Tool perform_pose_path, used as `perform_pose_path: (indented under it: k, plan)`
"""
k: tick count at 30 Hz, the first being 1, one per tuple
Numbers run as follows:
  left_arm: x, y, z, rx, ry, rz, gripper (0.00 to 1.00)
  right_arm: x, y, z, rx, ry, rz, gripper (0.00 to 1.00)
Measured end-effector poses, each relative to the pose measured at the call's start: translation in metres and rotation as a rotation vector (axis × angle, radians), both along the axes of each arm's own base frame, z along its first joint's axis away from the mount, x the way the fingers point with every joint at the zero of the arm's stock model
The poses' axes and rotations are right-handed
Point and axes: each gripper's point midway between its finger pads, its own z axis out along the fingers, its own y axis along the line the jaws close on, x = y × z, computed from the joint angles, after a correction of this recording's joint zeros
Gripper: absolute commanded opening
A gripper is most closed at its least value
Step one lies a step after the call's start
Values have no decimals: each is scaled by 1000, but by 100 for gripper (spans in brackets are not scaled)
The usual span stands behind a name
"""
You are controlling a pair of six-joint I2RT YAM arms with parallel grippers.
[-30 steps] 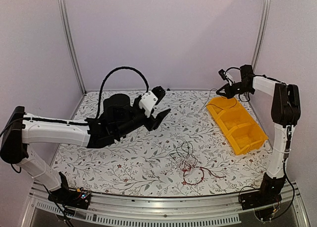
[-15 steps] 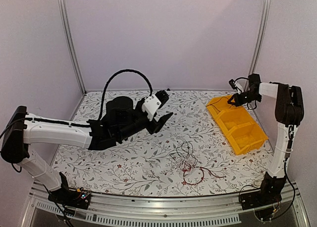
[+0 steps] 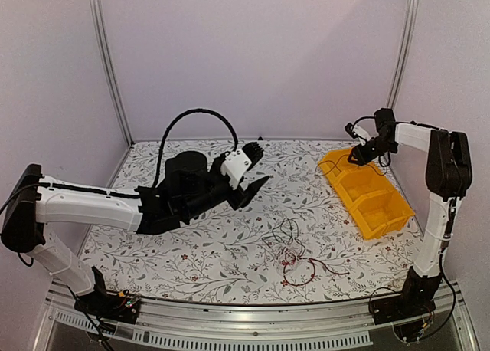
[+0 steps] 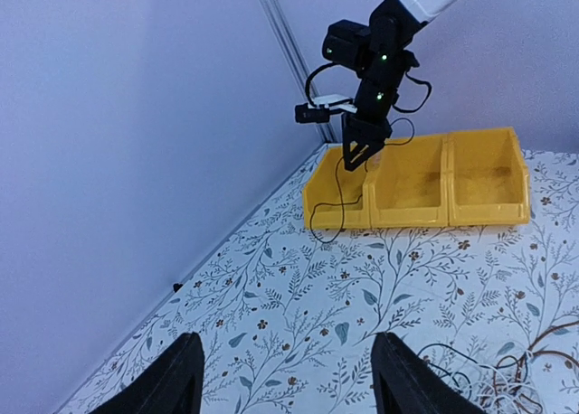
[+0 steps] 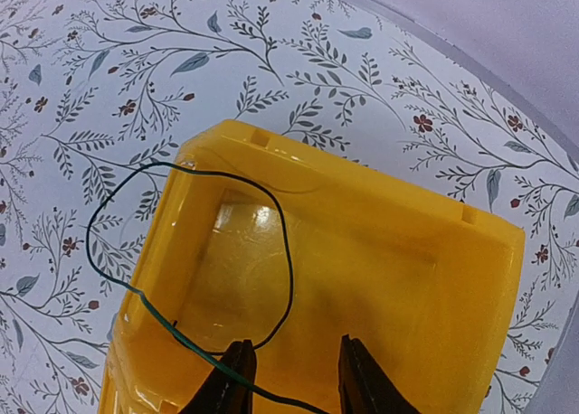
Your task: Untangle the cables
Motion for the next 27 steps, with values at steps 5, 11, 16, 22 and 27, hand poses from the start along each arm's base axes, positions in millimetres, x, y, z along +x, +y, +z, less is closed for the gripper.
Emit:
perform_pose_path:
  k: [5,11,16,22,27]
  plan:
    - [-1,-1,0,3,-3,-3,65,-11,-3,38,-39,-38,-22,47]
    - [-6,-4,0,8,-8,-16,65,-21,-18,93,-105,-130,-78,52]
    - [-11,-7,-1,17,-12,-28,65,-34,-30,77,-163,-56,-115,54]
    - [-15,-10,-1,26,-19,-38,66,-73,-34,24,-186,123,-116,48]
    - [-18,-11,-1,30,-23,-46,66,-101,-36,-2,-202,218,-106,47]
